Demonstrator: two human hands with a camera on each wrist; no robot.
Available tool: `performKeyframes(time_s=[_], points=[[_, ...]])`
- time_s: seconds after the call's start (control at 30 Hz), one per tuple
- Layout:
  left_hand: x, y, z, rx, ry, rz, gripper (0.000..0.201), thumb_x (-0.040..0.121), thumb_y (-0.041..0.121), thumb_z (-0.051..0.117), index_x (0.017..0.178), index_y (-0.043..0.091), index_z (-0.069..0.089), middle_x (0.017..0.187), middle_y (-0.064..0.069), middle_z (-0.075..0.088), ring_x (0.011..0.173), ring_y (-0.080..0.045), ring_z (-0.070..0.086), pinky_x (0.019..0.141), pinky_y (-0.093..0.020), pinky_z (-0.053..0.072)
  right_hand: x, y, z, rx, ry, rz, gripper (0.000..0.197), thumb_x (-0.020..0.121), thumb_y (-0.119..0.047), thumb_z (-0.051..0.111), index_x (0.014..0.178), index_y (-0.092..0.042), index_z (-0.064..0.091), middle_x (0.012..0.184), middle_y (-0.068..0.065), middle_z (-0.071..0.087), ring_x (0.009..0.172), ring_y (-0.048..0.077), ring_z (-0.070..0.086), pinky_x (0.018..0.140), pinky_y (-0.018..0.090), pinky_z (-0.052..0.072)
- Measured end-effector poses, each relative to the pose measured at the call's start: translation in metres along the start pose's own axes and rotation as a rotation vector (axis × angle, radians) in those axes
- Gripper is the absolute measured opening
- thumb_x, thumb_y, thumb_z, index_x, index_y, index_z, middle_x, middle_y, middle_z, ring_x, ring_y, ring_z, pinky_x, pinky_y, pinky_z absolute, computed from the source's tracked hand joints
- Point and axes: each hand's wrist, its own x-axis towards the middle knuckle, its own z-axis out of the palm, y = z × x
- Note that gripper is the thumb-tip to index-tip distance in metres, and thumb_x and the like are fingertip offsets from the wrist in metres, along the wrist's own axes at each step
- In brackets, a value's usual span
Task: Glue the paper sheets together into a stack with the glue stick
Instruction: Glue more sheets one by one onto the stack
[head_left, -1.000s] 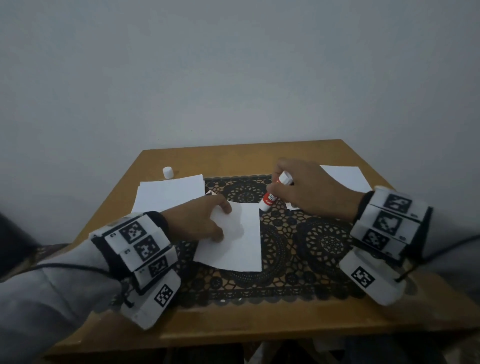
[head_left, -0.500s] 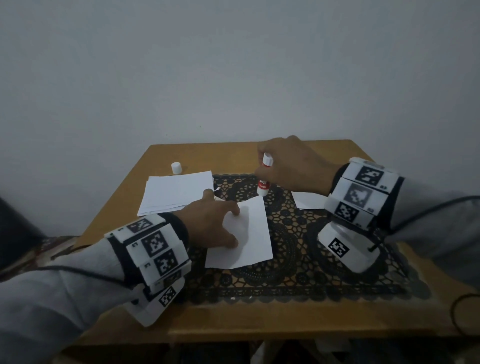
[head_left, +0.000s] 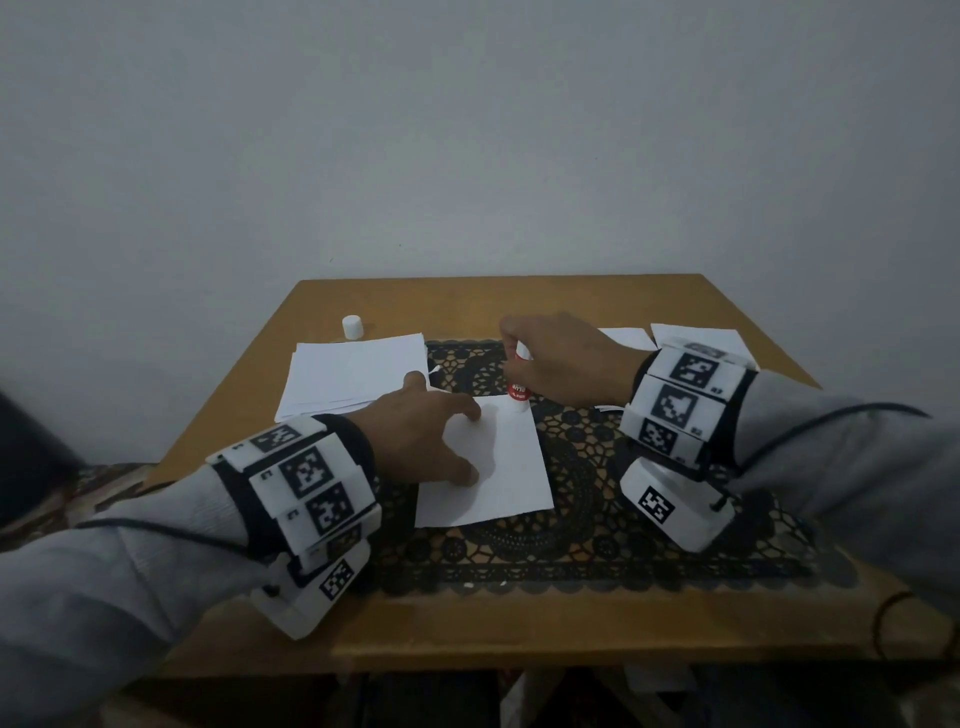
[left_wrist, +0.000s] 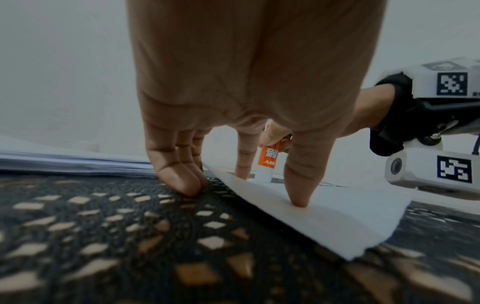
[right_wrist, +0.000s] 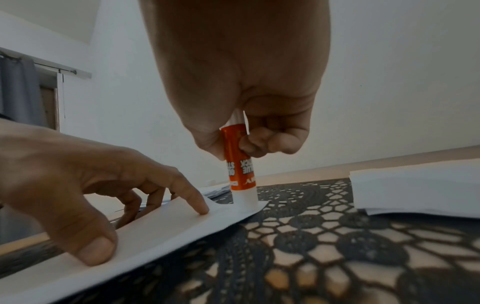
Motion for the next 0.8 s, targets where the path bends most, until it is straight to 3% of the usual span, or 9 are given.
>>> performKeyframes(time_s=[0.1,0.17,0.23,0.4,0.57,0.67,0.8], points=[[0.0,0.0,0.002,0.014,0.002,-0.013,0.071,0.079,0.052,0.068,0.141,0.04,0.035,0.131,-0.008,0.033,0.112,-0.024,0.047,0.096,-0.031,0.04,-0.005,-0.002,0.0,0.026,-0.003,0.004,0.012,0.094,-0.025,0.052,0.088,-0.016,0.049,0.088,0.004,0.059,0.076,0.019,0.049,0.059,0.03,0.035],[0.0,0.001,0.002,0.017,0.005,-0.018,0.071,0.08,0.052,0.068,0.141,0.04,0.035,0.133,-0.008,0.032,0.115,-0.025,0.047,0.097,-0.031,0.04,-0.011,-0.005,0.0,0.049,0.001,0.004,0.013,0.093,-0.026,0.052,0.088,-0.014,0.051,0.09,0.004,0.061,0.08,0.021,0.052,0.065,0.034,0.04],[0.0,0.001,0.002,0.018,0.008,-0.018,0.071,0.08,0.051,0.068,0.142,0.039,0.035,0.133,-0.008,0.032,0.116,-0.026,0.047,0.098,-0.031,0.04,-0.018,-0.007,0.0,0.065,-0.006,-0.002,0.013,0.092,-0.027,0.054,0.087,-0.014,0.051,0.089,0.003,0.062,0.081,0.021,0.053,0.068,0.036,0.042],[-0.001,0.002,0.002,0.018,0.004,-0.02,0.071,0.081,0.051,0.067,0.142,0.039,0.034,0.133,-0.009,0.032,0.117,-0.026,0.047,0.096,-0.03,0.039,-0.04,-0.014,-0.002,0.085,-0.039,-0.03,0.013,0.091,-0.026,0.055,0.084,-0.017,0.05,0.074,-0.006,0.054,0.064,0.008,0.044,0.056,0.028,0.033],[0.001,0.001,0.005,0.012,0.005,-0.026,0.071,0.079,0.052,0.069,0.14,0.04,0.036,0.129,-0.007,0.034,0.114,-0.024,0.048,0.092,-0.028,0.039,-0.059,-0.02,0.0,0.102,-0.056,-0.059,0.012,0.089,-0.027,0.056,0.081,-0.02,0.048,0.068,-0.007,0.053,0.063,0.01,0.047,0.057,0.03,0.035],[0.004,-0.002,0.0,-0.017,-0.007,-0.033,0.072,0.079,0.049,0.07,0.141,0.038,0.035,0.131,-0.007,0.035,0.116,-0.024,0.046,0.096,-0.03,0.039,-0.069,-0.022,0.002,0.13,-0.067,-0.067,0.013,0.088,-0.028,0.057,0.081,-0.023,0.048,0.066,-0.007,0.053,0.061,0.01,0.048,0.056,0.031,0.037],[0.015,-0.006,-0.014,-0.204,0.184,0.03,0.064,0.081,0.033,0.073,0.137,0.028,0.043,0.127,-0.001,0.05,0.106,-0.017,0.051,0.087,-0.027,0.041,-0.076,-0.024,0.002,0.146,-0.079,-0.076,0.011,0.089,-0.03,0.056,0.087,-0.02,0.051,0.072,-0.008,0.059,0.065,0.012,0.052,0.06,0.033,0.043]])
